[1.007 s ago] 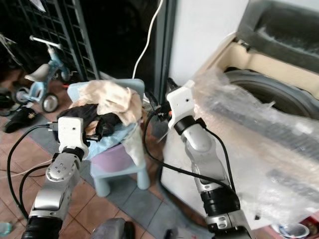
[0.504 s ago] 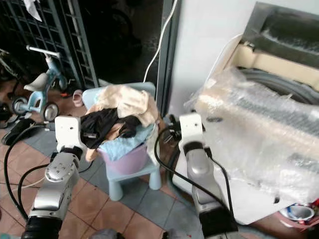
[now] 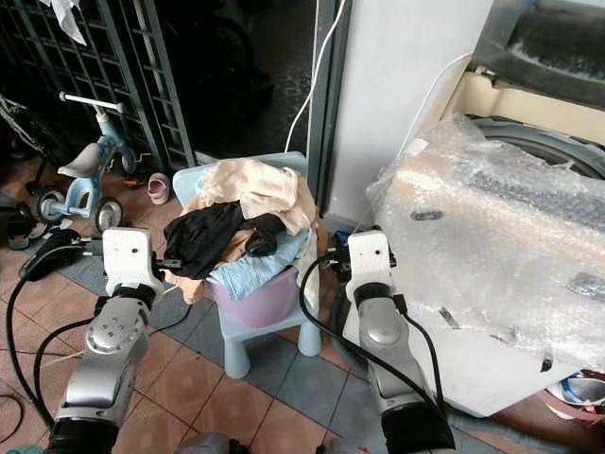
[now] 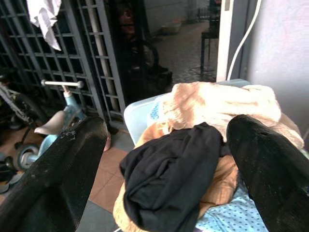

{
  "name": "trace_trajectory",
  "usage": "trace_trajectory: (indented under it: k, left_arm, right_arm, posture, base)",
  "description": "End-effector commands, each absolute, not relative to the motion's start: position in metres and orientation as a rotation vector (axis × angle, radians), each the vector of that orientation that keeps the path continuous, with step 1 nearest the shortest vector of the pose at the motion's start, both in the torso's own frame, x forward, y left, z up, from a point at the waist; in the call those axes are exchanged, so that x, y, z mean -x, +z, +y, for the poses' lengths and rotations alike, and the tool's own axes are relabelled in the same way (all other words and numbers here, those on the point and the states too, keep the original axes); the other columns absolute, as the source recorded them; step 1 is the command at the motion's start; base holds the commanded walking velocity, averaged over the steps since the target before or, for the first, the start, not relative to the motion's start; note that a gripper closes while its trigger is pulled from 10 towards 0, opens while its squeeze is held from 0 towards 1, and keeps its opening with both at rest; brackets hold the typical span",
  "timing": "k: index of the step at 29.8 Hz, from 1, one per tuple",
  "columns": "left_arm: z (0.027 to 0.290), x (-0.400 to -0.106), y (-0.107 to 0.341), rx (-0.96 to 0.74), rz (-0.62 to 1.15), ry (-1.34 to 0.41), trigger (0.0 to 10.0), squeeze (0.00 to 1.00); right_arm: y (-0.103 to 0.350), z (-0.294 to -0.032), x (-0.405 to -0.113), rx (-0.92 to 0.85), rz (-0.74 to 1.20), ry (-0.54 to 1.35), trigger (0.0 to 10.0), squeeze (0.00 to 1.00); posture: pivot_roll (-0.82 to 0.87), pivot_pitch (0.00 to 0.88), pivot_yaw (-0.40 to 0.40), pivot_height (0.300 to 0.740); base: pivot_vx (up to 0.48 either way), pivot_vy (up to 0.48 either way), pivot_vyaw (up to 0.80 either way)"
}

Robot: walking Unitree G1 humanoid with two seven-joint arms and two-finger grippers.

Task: Clothes washing

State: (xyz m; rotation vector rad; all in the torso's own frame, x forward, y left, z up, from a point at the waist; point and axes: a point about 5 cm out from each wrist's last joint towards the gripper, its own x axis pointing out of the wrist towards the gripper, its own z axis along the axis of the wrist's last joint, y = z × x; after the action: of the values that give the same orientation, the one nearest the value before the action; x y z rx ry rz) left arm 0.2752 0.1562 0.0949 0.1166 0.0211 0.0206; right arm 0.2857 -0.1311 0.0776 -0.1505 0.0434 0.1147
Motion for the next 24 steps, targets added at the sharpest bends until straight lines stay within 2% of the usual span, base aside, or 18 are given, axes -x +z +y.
trace_trajectory:
  k: [1,5,9,20,24]
  left_arm:
    - [0.159,-0.276,0.097,-0.103,0.024,0.028,10.0,0.0]
    - [0.161,-0.275,0.096,-0.099,0.027,0.039,10.0,0.0]
    - [0.158,-0.275,0.097,-0.094,0.021,0.027,10.0,0.0]
    - [0.158,-0.277,0.098,-0.078,0.022,0.029,10.0,0.0]
    - [0.156,-0.276,0.098,-0.079,0.022,0.026,10.0,0.0]
  right_arm:
    - [0.084,-0.129,-0.29,0.115,0.041,0.117,10.0,0.0]
    - [0.08,-0.133,-0.291,0.098,0.112,0.123,10.0,0.0]
    - [0.081,-0.133,-0.292,0.062,0.101,0.145,10.0,0.0]
    - [0.089,-0.126,-0.3,0.035,0.093,0.195,10.0,0.0]
    - [0.088,-0.126,-0.301,0.025,0.105,0.205,10.0,0.0]
  posture:
    - [0.0,0.0,0.001,0.74]
    - [-0.01,0.0,-0.002,0.74]
    - [0.0,0.0,-0.003,0.74]
    - [0.0,0.0,-0.004,0.74]
    - [-0.01,0.0,-0.008,0.74]
  base:
    - [0.0,0.0,0.0]
    - [0.0,0.0,0.0]
    - [0.285,0.0,0.0]
    - [0.359,0.0,0.6]
    - [0.371,0.0,0.0]
